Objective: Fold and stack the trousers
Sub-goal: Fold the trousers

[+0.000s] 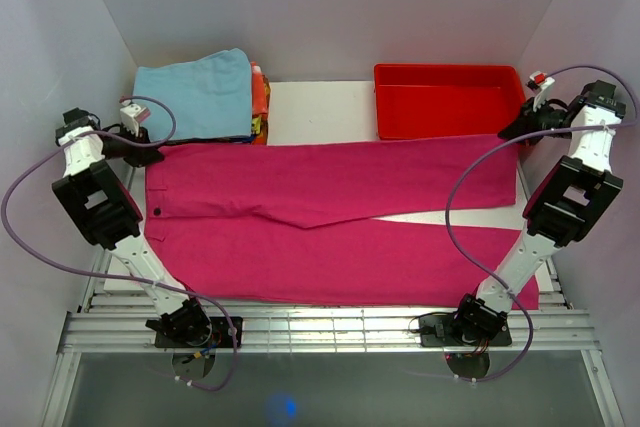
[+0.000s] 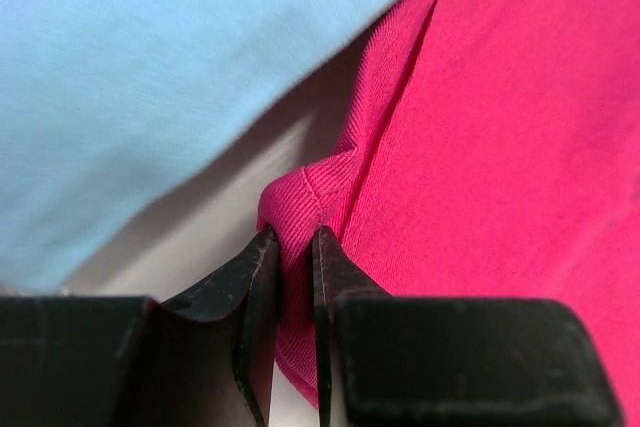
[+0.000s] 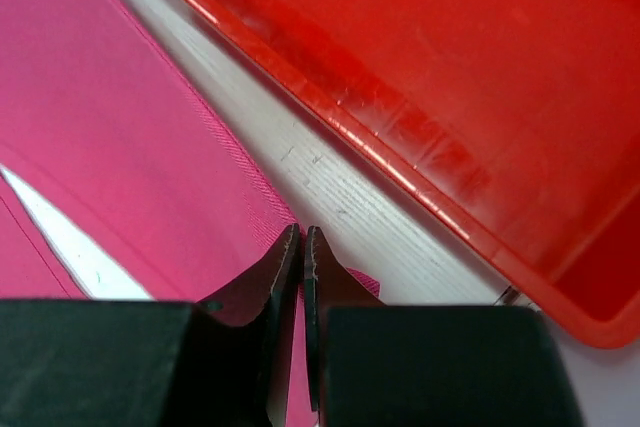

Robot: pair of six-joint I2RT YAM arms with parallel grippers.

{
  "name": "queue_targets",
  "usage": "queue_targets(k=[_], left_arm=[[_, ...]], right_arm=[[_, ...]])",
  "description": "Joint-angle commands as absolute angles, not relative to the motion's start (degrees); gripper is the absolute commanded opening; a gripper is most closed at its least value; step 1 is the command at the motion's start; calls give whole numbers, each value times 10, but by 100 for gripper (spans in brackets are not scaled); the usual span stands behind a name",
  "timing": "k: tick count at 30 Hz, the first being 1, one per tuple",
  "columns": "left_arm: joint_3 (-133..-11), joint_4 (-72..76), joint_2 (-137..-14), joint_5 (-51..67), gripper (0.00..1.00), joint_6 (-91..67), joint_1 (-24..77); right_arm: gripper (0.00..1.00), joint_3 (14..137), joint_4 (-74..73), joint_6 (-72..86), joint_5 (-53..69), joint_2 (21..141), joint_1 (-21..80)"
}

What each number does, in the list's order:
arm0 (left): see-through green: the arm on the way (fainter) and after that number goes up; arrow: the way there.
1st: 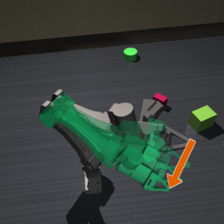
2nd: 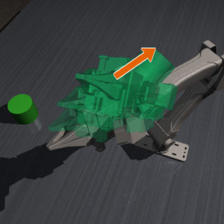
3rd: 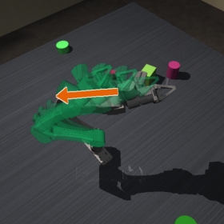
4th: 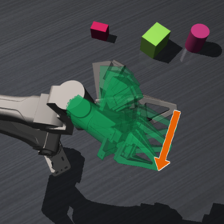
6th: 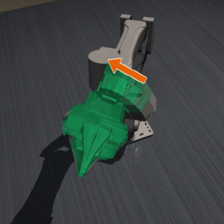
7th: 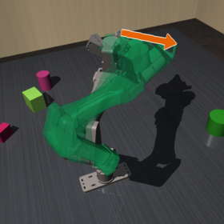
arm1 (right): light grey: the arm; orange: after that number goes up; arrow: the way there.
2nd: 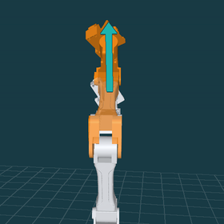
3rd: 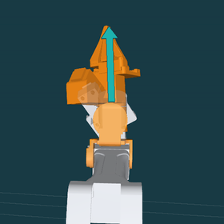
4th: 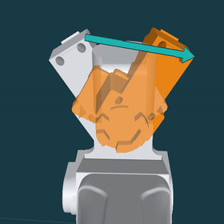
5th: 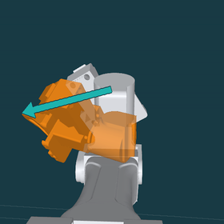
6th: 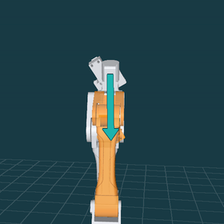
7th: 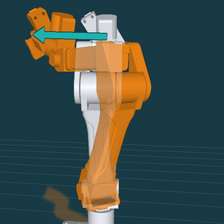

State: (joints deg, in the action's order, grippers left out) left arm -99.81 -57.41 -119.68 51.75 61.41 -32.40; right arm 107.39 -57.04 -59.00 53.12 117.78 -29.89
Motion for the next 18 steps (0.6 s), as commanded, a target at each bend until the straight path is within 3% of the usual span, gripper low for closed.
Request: queue_targets(k=[1, 18], left_arm=[[-1035, -542, -1174, 577, 0, 561, -340], [-1063, -331, -1204, 577, 0, 354, -337]], right_arm=[[8, 1115, -608, -599, 564, 1155, -309], [8, 1179, -452, -457, 564, 1187, -313]])
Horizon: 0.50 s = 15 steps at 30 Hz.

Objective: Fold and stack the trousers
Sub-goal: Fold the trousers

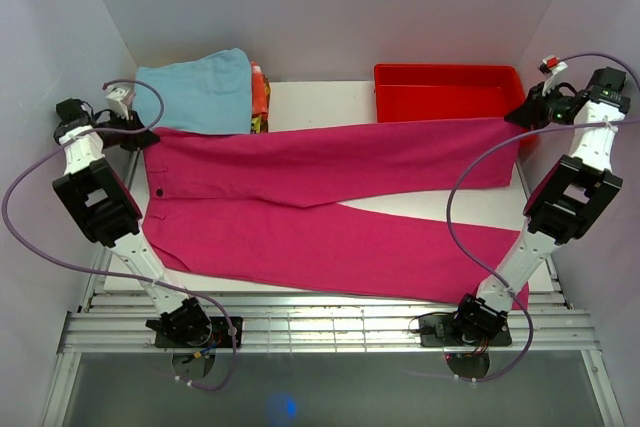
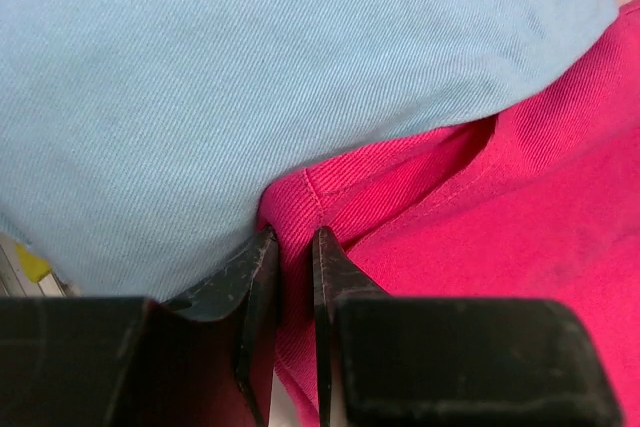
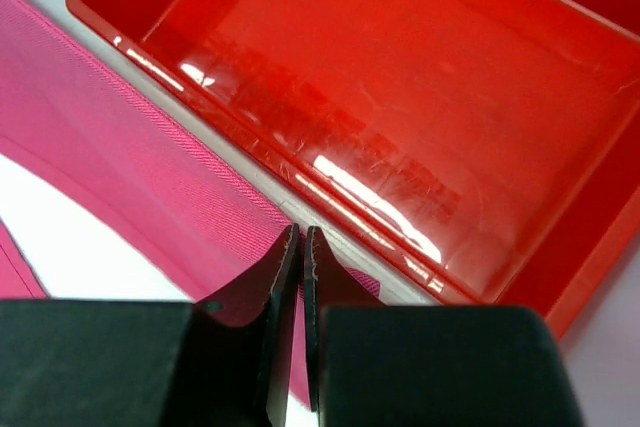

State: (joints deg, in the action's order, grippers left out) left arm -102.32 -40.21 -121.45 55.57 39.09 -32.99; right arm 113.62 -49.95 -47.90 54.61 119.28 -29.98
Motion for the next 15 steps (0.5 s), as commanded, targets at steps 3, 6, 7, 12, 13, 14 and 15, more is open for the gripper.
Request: queue_targets(k=[3, 6, 7, 12, 13, 14, 15], left_arm=[[-1060, -349, -1175, 606, 0, 376, -340], [-1013, -352, -1127, 627, 0, 411, -354], [-1000, -360, -1115, 634, 0, 424, -359], [-940, -441, -1073, 686, 0, 521, -414], [-929, -480, -1068, 694, 0, 573, -425], [-919, -503, -1058, 702, 0, 610, -436], [-894, -528, -1055, 713, 0, 649, -457]], right_arm=[[8, 1173, -520, -504, 579, 1163, -315], [8, 1111, -566, -587, 574, 1113, -329], [8, 1088, -569, -624, 569, 1080, -334], [8, 1024, -710, -816, 567, 1019, -394], [8, 1004, -751, -837, 553, 1001, -404], [8, 980, -751, -862, 543, 986, -423], [8, 951, -751, -892, 534, 965, -433]])
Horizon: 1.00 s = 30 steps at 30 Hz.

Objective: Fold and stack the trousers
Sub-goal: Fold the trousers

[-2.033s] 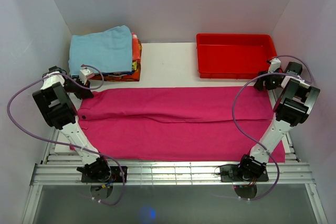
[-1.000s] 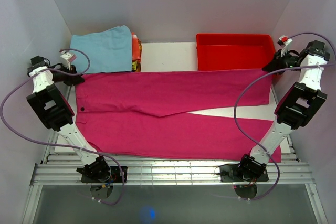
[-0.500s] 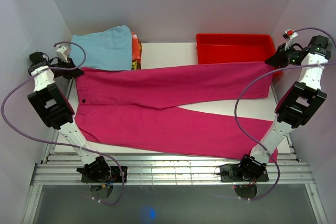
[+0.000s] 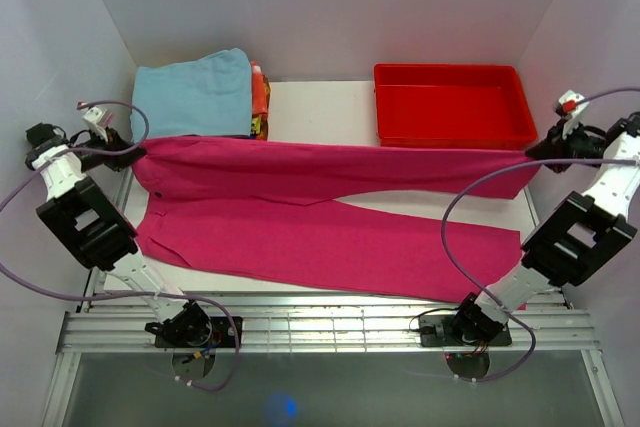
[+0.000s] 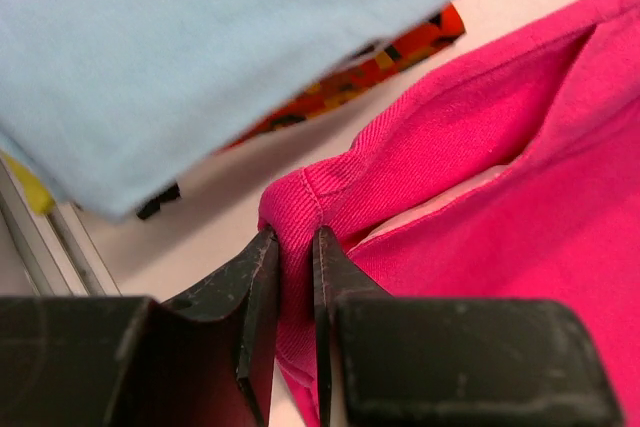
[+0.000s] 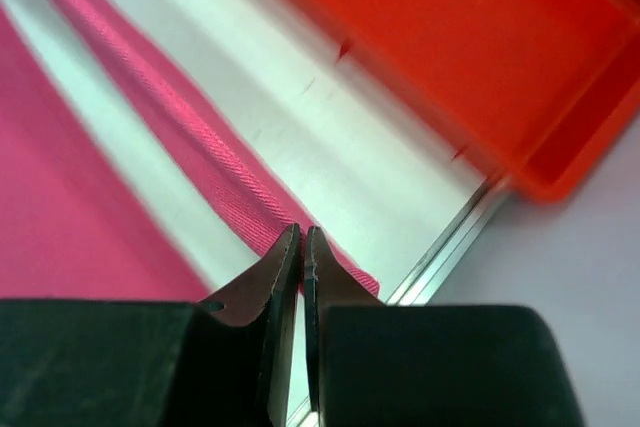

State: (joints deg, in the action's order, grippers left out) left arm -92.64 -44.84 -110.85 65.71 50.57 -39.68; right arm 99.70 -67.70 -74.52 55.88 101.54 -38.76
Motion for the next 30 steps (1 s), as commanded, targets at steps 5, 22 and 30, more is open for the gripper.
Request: queue_targets(k=[5, 22, 30], left_arm=[[-805, -698, -1052, 687, 1, 947, -513], [-798, -802, -1024, 614, 59, 1076, -622], [-783, -803, -991, 469, 60, 1105, -631]], right_arm=[[8, 682, -751, -1086, 390, 829, -474], [8, 581, -751, -1196, 321, 802, -555], [8, 649, -733, -1118, 315, 888, -554]])
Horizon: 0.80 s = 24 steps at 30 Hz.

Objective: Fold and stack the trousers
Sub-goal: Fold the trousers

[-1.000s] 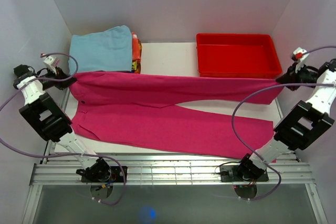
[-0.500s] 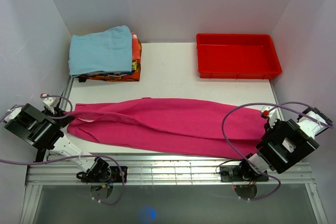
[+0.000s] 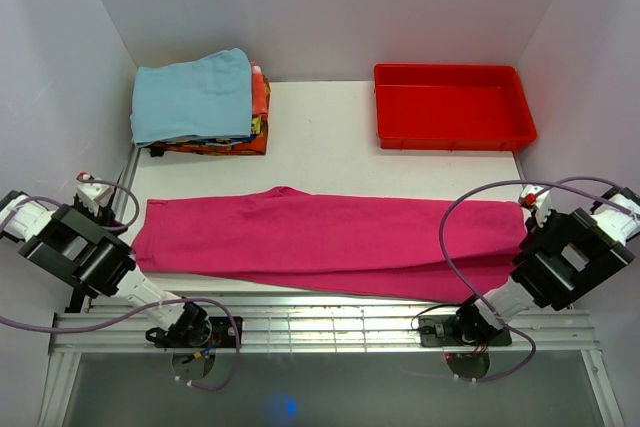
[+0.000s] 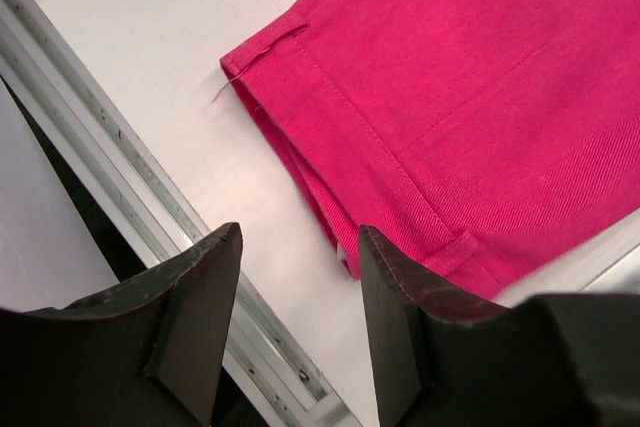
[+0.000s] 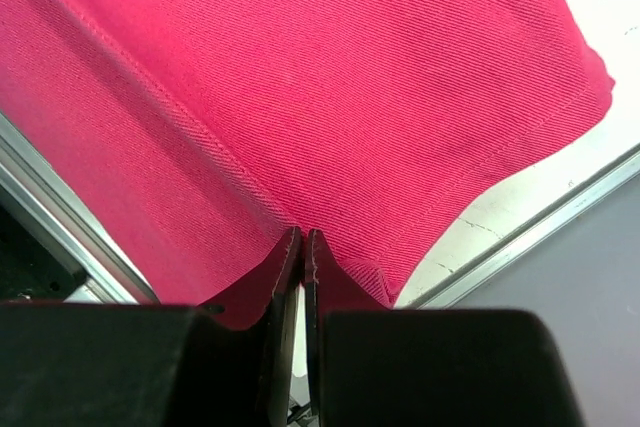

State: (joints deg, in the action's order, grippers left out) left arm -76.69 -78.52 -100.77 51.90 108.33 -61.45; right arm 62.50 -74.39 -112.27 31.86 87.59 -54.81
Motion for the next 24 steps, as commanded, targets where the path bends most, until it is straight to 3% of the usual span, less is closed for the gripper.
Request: queue_targets(k=[1, 4, 8, 10, 16, 24], left_arm=[[-788, -803, -991, 477, 62, 1098, -636], [-814, -804, -994, 502, 73, 1040, -643], [-796, -804, -966, 514, 76, 1004, -626], [-761, -782, -941, 484, 79, 968, -567], [-653, -617, -927, 445, 70, 699, -452], [-623, -490, -955, 453, 65, 448, -411]], right_arm=[[8, 647, -728, -1118, 309, 889, -554], [8, 621, -692, -1115, 294, 883, -551], [8, 585, -666, -1112, 279, 884, -544], [8, 557, -649, -1106, 271, 883, -534], [8, 514, -506, -1023, 240, 892, -496], [8, 668, -493, -899, 262, 995, -462]])
